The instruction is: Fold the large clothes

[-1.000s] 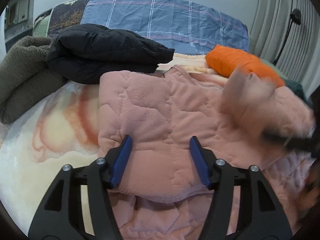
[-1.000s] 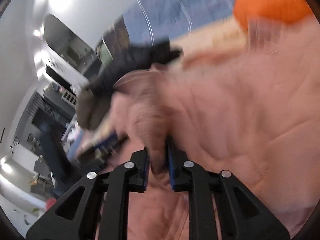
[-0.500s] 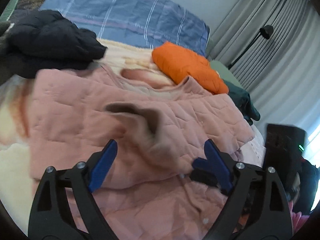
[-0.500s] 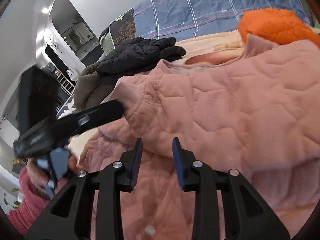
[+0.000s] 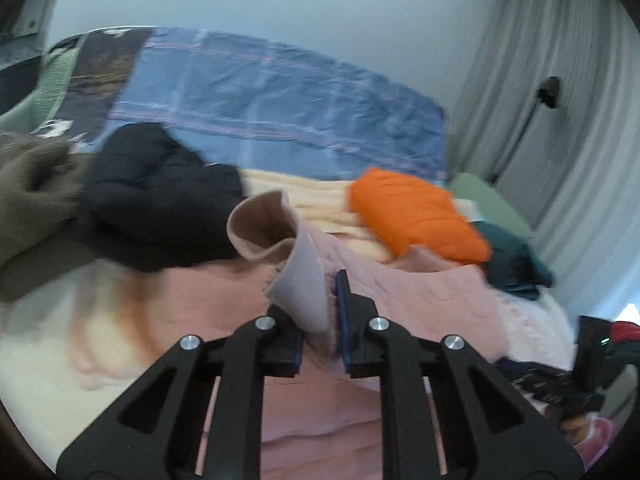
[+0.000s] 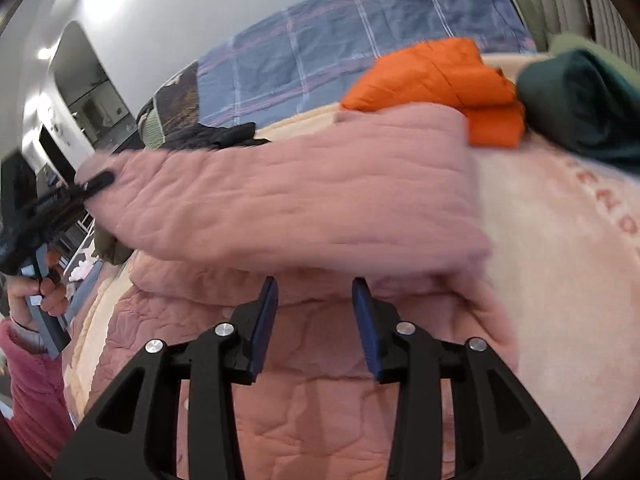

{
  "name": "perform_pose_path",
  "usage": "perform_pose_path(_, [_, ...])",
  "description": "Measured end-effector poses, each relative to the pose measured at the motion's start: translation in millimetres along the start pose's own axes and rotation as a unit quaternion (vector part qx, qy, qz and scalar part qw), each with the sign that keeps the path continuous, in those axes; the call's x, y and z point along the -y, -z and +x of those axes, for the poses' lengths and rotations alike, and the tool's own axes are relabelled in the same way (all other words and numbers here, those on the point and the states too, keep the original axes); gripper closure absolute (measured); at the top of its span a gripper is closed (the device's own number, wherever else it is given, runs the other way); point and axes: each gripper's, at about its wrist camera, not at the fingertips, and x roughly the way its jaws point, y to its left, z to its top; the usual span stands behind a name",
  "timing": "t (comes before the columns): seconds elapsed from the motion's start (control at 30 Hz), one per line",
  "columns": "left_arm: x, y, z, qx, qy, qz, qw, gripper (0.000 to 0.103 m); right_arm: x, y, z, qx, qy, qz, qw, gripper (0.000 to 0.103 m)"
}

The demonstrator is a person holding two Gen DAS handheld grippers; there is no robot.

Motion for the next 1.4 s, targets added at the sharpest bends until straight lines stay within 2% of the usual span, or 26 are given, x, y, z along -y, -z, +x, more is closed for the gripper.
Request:
perform_pose_path(0.03, [-7,5,5,-0.011,-0.01,0.0,0.9999,0.076,4,1,2,-0.005,0.001,0.01,1.0,0.064])
perform_pose_path(0.07, [-14,13,14,-0.028,-0.025,0.002,0.9993,0.061,6,0,6,-0.01,0.005,0.013,1.0,0.064])
perform_pose_path(0.1, [-23,26,27,-0.056,-0.055,0.007,0.9969,0.052,7,1,9,-0.016,0.018,0.015,1.0,0.064])
perform_pose_path(0.13, [-30,37,34,-0.073,-0.085,0.011,0.9936,0.052,5,0,8,-0.02,0.033,0.015,0.999,0.064])
perform_pose_path(0.17, [-35,44,35,-0.079,-0.098,0.011,0.992,0.052,4,-1,7,-0.019,0.046,0.015,0.999,0.064])
perform_pose_path(0.27, [-54,46,16,-0.048,-0.09,-0.036,0.9941,0.052,-1,-5,-1,-0.007,0.063,0.009,0.998,0.064])
perform_pose_path(0.33, [-51,40,3,-0.021,-0.092,-0.04,0.9947,0.052,-9,-10,-2,-0.003,0.07,-0.018,0.997,0.064])
perform_pose_path(0.37, [-47,36,-2,-0.01,-0.086,-0.037,0.9956,0.052,-12,-9,-1,-0.005,0.07,-0.025,0.997,0.067])
perform_pose_path(0.47, [-19,29,-13,0.012,-0.052,-0.004,0.9986,0.052,-17,-4,11,-0.032,0.043,-0.031,0.998,0.082])
perform_pose_path(0.53, [-2,31,-2,0.0,-0.038,0.016,0.9991,0.051,-18,3,23,-0.054,0.035,-0.03,0.997,0.085])
perform_pose_path(0.6, [7,42,23,-0.036,-0.042,0.027,0.9981,0.05,-13,5,36,-0.061,0.027,-0.01,0.998,0.088])
perform_pose_path(0.63, [7,52,48,-0.073,-0.06,0.03,0.9951,0.049,-8,3,40,-0.051,0.019,0.003,0.999,0.088])
perform_pose_path(0.67, [4,64,69,-0.098,-0.086,0.037,0.9908,0.049,-4,-3,41,-0.02,0.012,0.013,1.0,0.089])
perform_pose_path(0.7, [2,73,73,-0.097,-0.096,0.042,0.9898,0.048,-4,-7,39,0.004,0.01,0.011,1.0,0.09])
perform_pose_path(0.73, [5,79,75,-0.078,-0.104,0.054,0.9901,0.048,-4,-11,35,0.03,0.015,0.006,0.999,0.09])
perform_pose_path(0.8, [11,78,73,-0.076,-0.11,0.065,0.989,0.048,-6,-17,32,0.064,0.042,-0.012,0.997,0.09])
perform_pose_path(0.87, [9,76,74,-0.081,-0.102,0.06,0.9897,0.047,-7,-17,44,0.044,0.107,-0.039,0.992,0.091])
perform_pose_path(0.9, [8,77,74,-0.08,-0.098,0.057,0.9903,0.047,0,-15,56,0.012,0.136,-0.038,0.99,0.097])
perform_pose_path(0.97, [5,80,70,-0.076,-0.093,0.057,0.9912,0.047,18,-11,55,0.004,0.125,-0.001,0.992,0.103])
perform_pose_path(1.03, [7,83,68,-0.072,-0.093,0.062,0.9911,0.047,33,-11,42,0.007,0.114,0.036,0.993,0.103])
perform_pose_path(1.13, [7,82,69,-0.072,-0.095,0.064,0.9907,0.047,34,-6,29,0.007,0.141,0.024,0.99,0.103])
perform_pose_path(1.2, [7,81,69,-0.071,-0.095,0.063,0.9909,0.047,33,-1,24,-0.024,0.153,0.013,0.988,0.103])
perform_pose_path(1.3, [6,81,69,-0.07,-0.092,0.061,0.9915,0.046,38,5,-2,-0.051,0.125,0.037,0.99,0.101])
perform_pose_path(1.4, [7,82,70,-0.07,-0.094,0.064,0.9911,0.045,19,0,-27,-0.03,0.111,0.015,0.993,0.098])
